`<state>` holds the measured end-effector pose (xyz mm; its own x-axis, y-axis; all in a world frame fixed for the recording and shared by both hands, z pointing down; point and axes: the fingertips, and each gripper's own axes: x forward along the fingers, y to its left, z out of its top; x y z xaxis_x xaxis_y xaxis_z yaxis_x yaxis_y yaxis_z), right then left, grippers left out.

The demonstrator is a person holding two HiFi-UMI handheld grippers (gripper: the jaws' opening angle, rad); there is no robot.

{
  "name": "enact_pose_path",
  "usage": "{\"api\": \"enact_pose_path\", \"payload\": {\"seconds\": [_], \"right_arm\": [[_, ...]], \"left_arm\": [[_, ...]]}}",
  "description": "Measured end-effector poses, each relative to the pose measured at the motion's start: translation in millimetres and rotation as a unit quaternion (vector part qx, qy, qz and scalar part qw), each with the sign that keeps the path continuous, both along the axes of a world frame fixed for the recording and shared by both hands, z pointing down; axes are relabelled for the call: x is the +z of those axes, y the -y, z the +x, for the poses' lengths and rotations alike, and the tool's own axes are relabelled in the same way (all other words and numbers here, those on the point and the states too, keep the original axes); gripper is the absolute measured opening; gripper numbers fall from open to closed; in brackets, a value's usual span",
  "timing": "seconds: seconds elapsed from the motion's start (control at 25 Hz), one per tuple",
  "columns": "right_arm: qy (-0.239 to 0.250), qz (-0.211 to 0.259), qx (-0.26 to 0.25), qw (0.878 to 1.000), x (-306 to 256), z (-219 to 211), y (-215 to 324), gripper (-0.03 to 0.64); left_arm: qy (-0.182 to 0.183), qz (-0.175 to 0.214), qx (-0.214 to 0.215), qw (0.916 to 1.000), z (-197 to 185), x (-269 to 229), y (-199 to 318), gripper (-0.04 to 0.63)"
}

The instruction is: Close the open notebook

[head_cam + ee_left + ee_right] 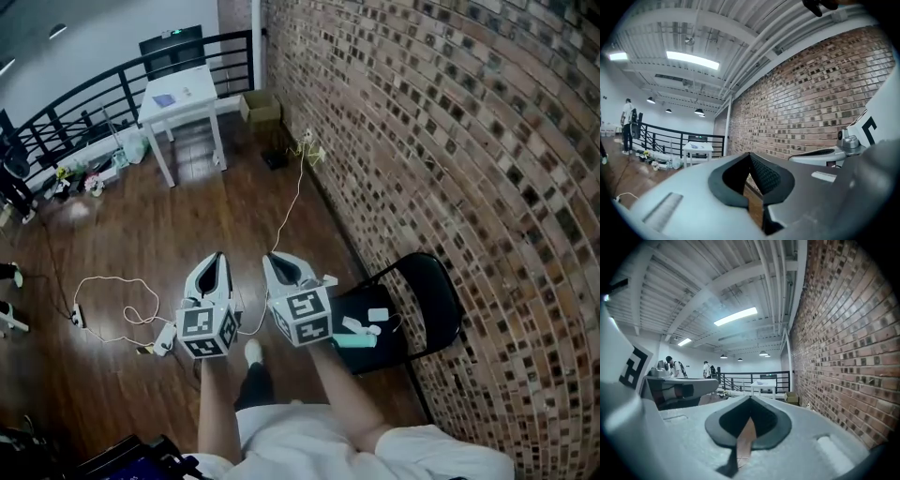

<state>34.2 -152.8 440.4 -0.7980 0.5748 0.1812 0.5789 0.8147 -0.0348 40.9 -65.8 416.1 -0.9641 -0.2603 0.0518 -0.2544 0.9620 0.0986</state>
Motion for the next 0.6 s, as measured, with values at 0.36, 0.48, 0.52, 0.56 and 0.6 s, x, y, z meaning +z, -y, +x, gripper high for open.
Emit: {"api": "enact_pose_path", "payload": {"seconds": [0.36, 0.48, 0.52, 0.56, 0.6], "right_arm": [[-0.004, -0.013, 0.018, 1.0, -18.8, -177.8, -92.3, -0.014], [0.006, -0.012, 0.011, 1.0, -29.7, -230.8, -130.8, -0.014], [0.011, -0.01, 0.004, 1.0, -31.1, -243.5, -143.4, -0.014], [0.014, -0.005, -0.003, 1.0, -31.1, -255.1, -155.1, -0.014], [0.016, 0.001, -0.01, 1.0, -29.3, -266.3, -165.6, -0.014]], "left_arm": [[0.021, 0.007, -0.02, 0.9996, -164.2, -21.6, -104.2, 0.011], [0.035, 0.014, -0.026, 0.9989, -215.9, -32.1, -144.7, 0.009], [0.037, 0.019, -0.031, 0.9986, -230.1, -32.8, -157.9, 0.009], [0.038, 0.025, -0.037, 0.9983, -243.5, -31.7, -169.9, 0.009], [0.036, 0.031, -0.042, 0.998, -256.2, -28.6, -179.9, 0.009]]}}
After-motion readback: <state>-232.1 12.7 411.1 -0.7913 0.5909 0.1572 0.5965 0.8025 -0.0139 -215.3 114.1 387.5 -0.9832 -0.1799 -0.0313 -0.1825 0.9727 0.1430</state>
